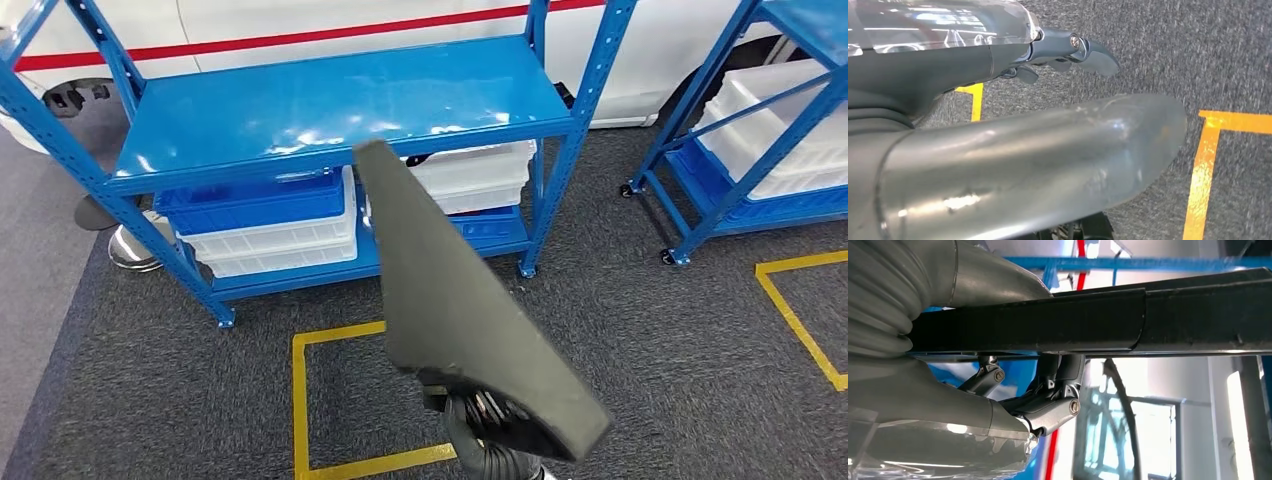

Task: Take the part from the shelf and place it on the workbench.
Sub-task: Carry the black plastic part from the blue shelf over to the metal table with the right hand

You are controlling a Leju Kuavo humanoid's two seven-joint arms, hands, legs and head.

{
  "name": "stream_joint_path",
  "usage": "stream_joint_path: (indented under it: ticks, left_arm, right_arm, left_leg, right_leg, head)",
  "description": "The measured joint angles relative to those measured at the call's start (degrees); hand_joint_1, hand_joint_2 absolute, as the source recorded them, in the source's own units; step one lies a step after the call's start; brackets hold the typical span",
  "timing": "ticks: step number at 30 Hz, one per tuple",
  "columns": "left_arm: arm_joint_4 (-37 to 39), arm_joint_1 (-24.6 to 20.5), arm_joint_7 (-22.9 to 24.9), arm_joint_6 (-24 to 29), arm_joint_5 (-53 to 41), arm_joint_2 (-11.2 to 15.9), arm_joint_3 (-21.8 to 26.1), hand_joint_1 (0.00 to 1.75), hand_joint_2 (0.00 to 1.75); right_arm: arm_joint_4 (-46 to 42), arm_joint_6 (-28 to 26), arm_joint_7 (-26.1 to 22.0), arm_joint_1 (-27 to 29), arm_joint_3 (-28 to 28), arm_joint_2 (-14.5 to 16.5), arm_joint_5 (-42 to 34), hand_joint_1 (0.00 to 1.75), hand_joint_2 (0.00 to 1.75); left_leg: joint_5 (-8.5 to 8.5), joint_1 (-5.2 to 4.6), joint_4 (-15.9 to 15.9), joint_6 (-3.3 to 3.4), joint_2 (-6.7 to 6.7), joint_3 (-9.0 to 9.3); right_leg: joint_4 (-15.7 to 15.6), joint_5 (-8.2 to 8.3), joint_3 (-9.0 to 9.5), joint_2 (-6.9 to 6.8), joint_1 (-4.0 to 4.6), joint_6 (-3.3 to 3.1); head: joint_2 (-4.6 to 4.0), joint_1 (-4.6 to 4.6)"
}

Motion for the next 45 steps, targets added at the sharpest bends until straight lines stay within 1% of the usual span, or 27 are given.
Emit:
stream_joint_path:
  ticks: [1, 3, 5, 7, 8, 9, 11, 12, 14, 16, 18, 20, 21, 22, 23, 24, 26, 28, 31, 33, 35, 37, 38, 40, 42, 44, 45]
  left_arm:
    - [0.00, -0.02, -0.01, 0.01, 0.06, -0.01, 0.22, 0.00, 0.00]
    - [0.00, 0.08, -0.04, 0.00, 0.10, -0.05, 0.76, 0.00, 0.00]
    - [0.00, 0.28, -0.08, -0.01, 0.10, -0.15, 1.27, 0.00, 0.00]
    - [0.00, 0.42, -0.10, 0.00, 0.10, -0.24, 1.57, 0.00, 0.00]
    - [0.00, 0.45, -0.11, 0.01, 0.10, -0.26, 1.66, 0.00, 0.00]
    - [0.00, 0.45, -0.11, 0.01, 0.10, -0.26, 1.73, 0.00, 0.00]
    - [-0.02, 0.45, -0.14, 0.00, 0.09, -0.22, 1.83, 0.00, 0.00]
    - [-0.04, 0.47, -0.17, 0.00, 0.07, -0.22, 1.92, 0.00, 0.00]
    - [-0.09, 0.49, -0.22, 0.00, 0.03, -0.22, 2.23, 0.00, 0.00]
    - [-0.11, 0.32, -0.23, -0.01, -0.07, -0.31, 2.54, 0.00, 0.00]
    - [-0.13, 0.19, -0.22, -0.07, -0.32, -0.43, 2.73, 0.00, 0.00]
    - [-0.13, 0.30, -0.16, -0.19, -0.61, -0.49, 2.86, 0.00, 0.00]
    - [-0.13, 0.35, -0.12, -0.24, -0.77, -0.50, 2.91, 0.00, 0.00]
    - [-0.13, 0.35, -0.08, -0.31, -0.96, -0.51, 2.95, 0.00, 0.00]
    - [-0.13, 0.31, -0.04, -0.38, -1.23, -0.56, 2.96, 0.00, 0.00]
    - [-0.13, 0.27, -0.02, -0.46, -1.51, -0.64, 2.97, 0.00, 0.00]
    - [-0.13, 0.19, -0.04, -0.75, -2.08, -0.81, 2.97, 0.00, 0.00]
    - [-0.13, 0.06, -0.13, -1.18, -2.57, -0.86, 2.96, 0.00, 0.00]
    - [-0.13, -0.44, -0.26, -1.80, -3.09, -0.86, 2.94, 0.00, 0.00]
    - [-0.13, -0.63, -0.24, -2.22, -3.34, -0.85, 2.92, 0.00, 0.00]
    - [-0.13, -0.59, -0.12, -2.48, -3.52, -0.84, 2.92, 0.00, 0.00]
    - [-0.13, -0.49, 0.16, -2.58, -3.72, -0.81, 2.92, 0.00, 0.00]
    - [-0.13, -0.49, 0.31, -2.63, -3.85, -0.78, 2.92, 0.00, 0.00]
    - [-0.13, -0.55, 0.53, -2.75, -4.09, -0.73, 2.92, 0.00, 0.00]
    - [-0.13, -0.58, 0.68, -2.89, -4.23, -0.62, 2.91, 0.00, 0.00]
    - [-0.13, -0.65, 0.89, -3.01, -4.45, -0.52, 2.89, 0.00, 0.00]
    - [-0.13, -0.76, 0.97, -3.11, -4.59, -0.50, 2.87, 0.00, 0.00]
  right_arm:
    - [-0.11, -0.41, 0.06, 0.84, -0.35, 0.02, 0.01, 1.75, 1.75]
    - [-0.31, -1.09, 0.24, 2.45, -1.15, 0.06, 0.13, 1.75, 1.75]
    - [-0.37, -1.39, 0.33, 3.81, -2.04, 0.09, 0.27, 1.75, 1.75]
    - [-0.36, -1.41, 0.37, 5.03, -2.93, 0.09, 0.32, 1.75, 1.75]
    - [-0.36, -1.40, 0.39, 5.48, -3.30, 0.09, 0.32, 1.75, 1.75]
    - [-0.36, -1.38, 0.40, 5.79, -3.61, 0.10, 0.32, 1.75, 1.75]
    - [-0.36, -1.32, 0.42, 6.08, -4.03, 0.15, 0.34, 1.75, 1.75]
    - [-0.36, -1.28, 0.44, 6.16, -4.22, 0.22, 0.42, 1.75, 1.75]
    - [-0.36, -1.19, 0.52, 6.48, -4.82, 0.55, 0.71, 1.75, 1.75]
    - [-0.46, -1.00, 0.40, 7.34, -5.96, 0.98, 0.95, 1.75, 1.75]
    - [-0.66, -0.32, -0.12, 8.35, -7.55, 1.37, 1.01, 1.75, 1.75]
    - [-0.77, 0.42, -0.57, 9.13, -9.08, 1.75, 1.10, 1.75, 1.75]
    - [-0.77, 0.60, -0.67, 9.52, -9.68, 1.94, 1.22, 1.75, 1.75]
    - [-0.77, 0.72, -0.75, 10.02, -10.27, 2.18, 1.39, 1.75, 1.75]
    - [-0.77, 0.79, -0.83, 10.55, -10.81, 2.43, 1.68, 1.75, 1.75]
    - [-0.77, 0.84, -0.89, 11.04, -11.37, 2.79, 2.07, 1.75, 1.75]
    - [-0.77, 0.94, -0.99, 11.72, -12.41, 3.66, 2.95, 1.75, 1.75]
    - [-0.78, 1.12, -1.04, 12.22, -13.23, 4.65, 3.75, 1.75, 1.75]
    - [-0.80, 1.30, -1.07, 13.16, -14.08, 6.04, 4.80, 1.75, 1.75]
    - [-0.80, 1.22, -1.08, 13.50, -14.50, 6.94, 5.51, 1.75, 1.75]
    - [-0.79, 1.01, -1.08, 13.57, -14.83, 7.83, 6.21, 1.75, 1.75]
    - [-0.71, 0.77, -1.07, 13.63, -15.18, 8.40, 6.80, 1.75, 1.75]
    - [-0.64, 0.69, -1.06, 13.69, -15.38, 8.58, 7.05, 1.75, 1.75]
    - [-0.54, 0.60, -1.05, 13.77, -15.75, 8.91, 7.41, 1.75, 1.75]
    - [-0.51, 0.59, -1.07, 13.77, -16.03, 9.21, 7.57, 1.75, 1.75]
    - [-0.51, 0.60, -1.08, 13.78, -16.28, 9.41, 7.72, 1.75, 1.75]
    - [-0.51, 0.60, -1.08, 13.85, -16.42, 9.49, 7.82, 1.75, 1.75]
  left_leg:
    - [-0.28, 0.15, 0.30, -0.45, -0.15, -0.20]
    - [-3.21, 0.41, 3.36, -1.17, -1.74, -1.36]
    - [-7.98, 0.49, 10.37, -1.44, -3.34, -3.70]
    - [-9.94, 0.48, 15.67, -1.27, -3.68, -5.04]
    - [-9.26, 0.44, 15.42, -1.00, -3.78, -4.36]
    - [-7.69, 0.36, 12.91, -0.59, -4.06, -2.64]
    - [-4.83, 0.16, 4.99, 0.70, -5.83, 2.05]
    - [-4.17, 0.04, 1.90, 1.14, -6.76, 3.79]
    - [-4.12, -0.21, -0.58, 1.59, -7.52, 5.17]
    - [-3.44, -0.25, -1.96, 1.82, -6.53, 5.49]
    - [-2.63, 0.08, -3.51, 2.19, -5.20, 5.92]
    - [-2.33, 0.21, -3.91, 2.38, -3.82, 5.86]
    - [-2.36, 0.20, -3.78, 2.34, -3.08, 5.70]
    - [-2.43, 0.23, -3.60, 2.25, -2.36, 5.54]
    - [-2.56, 0.29, -3.38, 2.10, -1.70, 5.43]
    - [-2.74, 0.38, -3.10, 1.86, -1.06, 5.35]
    - [-3.35, 0.46, -2.30, 1.14, 0.04, 5.25]
    - [-3.97, 0.27, -1.49, 0.29, 0.95, 5.16]
    - [-4.37, 0.33, -1.11, -0.68, 1.89, 5.32]
    - [-6.31, 0.58, 0.95, -1.24, 0.01, 4.60]
    - [-10.45, 0.70, 7.65, -1.51, -2.76, 1.86]
    - [-13.28, 0.70, 14.77, -1.46, -3.66, -1.16]
    - [-13.00, 0.68, 15.69, -1.32, -3.78, -1.52]
    - [-9.38, 0.64, 10.64, -0.79, -4.44, 0.89]
    - [-5.86, 0.63, 2.88, -0.10, -7.10, 4.36]
    - [-5.14, 0.52, -0.40, 0.39, -8.88, 5.67]
    - [-5.10, 0.44, -0.64, 0.51, -8.65, 5.65]
  right_leg:
    - [-0.05, 0.33, -0.33, 0.48, 0.00, -0.61]
    - [-0.19, 1.19, -1.06, 1.38, -0.06, -1.65]
    - [-0.09, 1.88, -1.89, 2.39, 0.13, -2.11]
    - [0.18, 2.38, -2.69, 3.61, 0.46, -2.22]
    - [0.33, 2.54, -2.98, 4.29, 0.64, -2.22]
    - [0.46, 2.65, -3.15, 4.96, 0.82, -2.20]
    - [0.56, 2.83, -3.29, 6.18, 1.03, -2.10]
    - [0.57, 3.01, -3.38, 6.74, 0.92, -1.88]
    - [0.42, 3.47, -3.69, 7.79, 0.49, -1.19]
    - [0.22, 3.73, -3.82, 8.27, 0.30, -0.44]
    - [2.48, 2.01, -5.05, 6.39, 0.47, 0.21]
    - [8.98, -1.62, -8.39, 4.21, 0.29, 0.82]
    - [12.47, -2.97, -10.19, 3.90, 0.06, 1.14]
    - [14.75, -3.41, -11.37, 3.69, -0.19, 1.46]
    - [15.03, -2.77, -11.52, 3.48, -0.42, 1.76]
    - [12.98, -1.13, -10.44, 3.07, -0.62, 2.03]
    - [5.65, 2.26, -6.54, 0.99, -0.68, 2.15]
    - [1.39, 3.38, -4.50, -0.33, -0.42, 1.26]
    - [1.07, 3.48, -4.91, 0.90, -0.20, -0.27]
    - [0.88, 3.87, -5.18, 1.95, -0.41, -1.03]
    - [0.84, 4.20, -5.53, 3.12, -0.42, -1.55]
    - [0.90, 4.41, -5.83, 4.52, -0.19, -1.81]
    - [0.96, 4.47, -5.88, 5.27, -0.09, -1.85]
    - [1.07, 4.55, -5.79, 6.82, 0.03, -1.79]
    - [1.20, 4.73, -5.78, 8.26, 0.01, -1.48]
    - [1.27, 5.14, -6.28, 9.50, -0.17, -0.77]
    - [1.21, 5.44, -6.58, 10.13, -0.23, -0.29]
  head:
    - [0.00, -0.01]
    - [0.00, -0.13]
    - [0.00, -0.22]
    - [-0.01, -0.21]
    - [-0.01, -0.22]
    - [-0.01, -0.22]
    - [-0.01, -0.13]
    - [0.00, -0.08]
    - [0.00, -0.02]
    - [0.01, -0.07]
    - [0.01, 0.21]
    - [0.01, 0.48]
    - [0.01, 0.50]
    - [0.01, 0.51]
    - [0.01, 0.52]
    - [0.00, 0.52]
    - [0.01, 0.56]
    - [0.02, 0.43]
    - [0.01, 0.26]
    - [0.02, 0.13]
    - [0.01, -0.08]
    - [-0.01, -0.13]
    - [-0.01, -0.13]
    - [0.01, -0.13]
    - [0.01, -0.09]
    - [0.01, -0.18]
    - [0.02, -0.23]
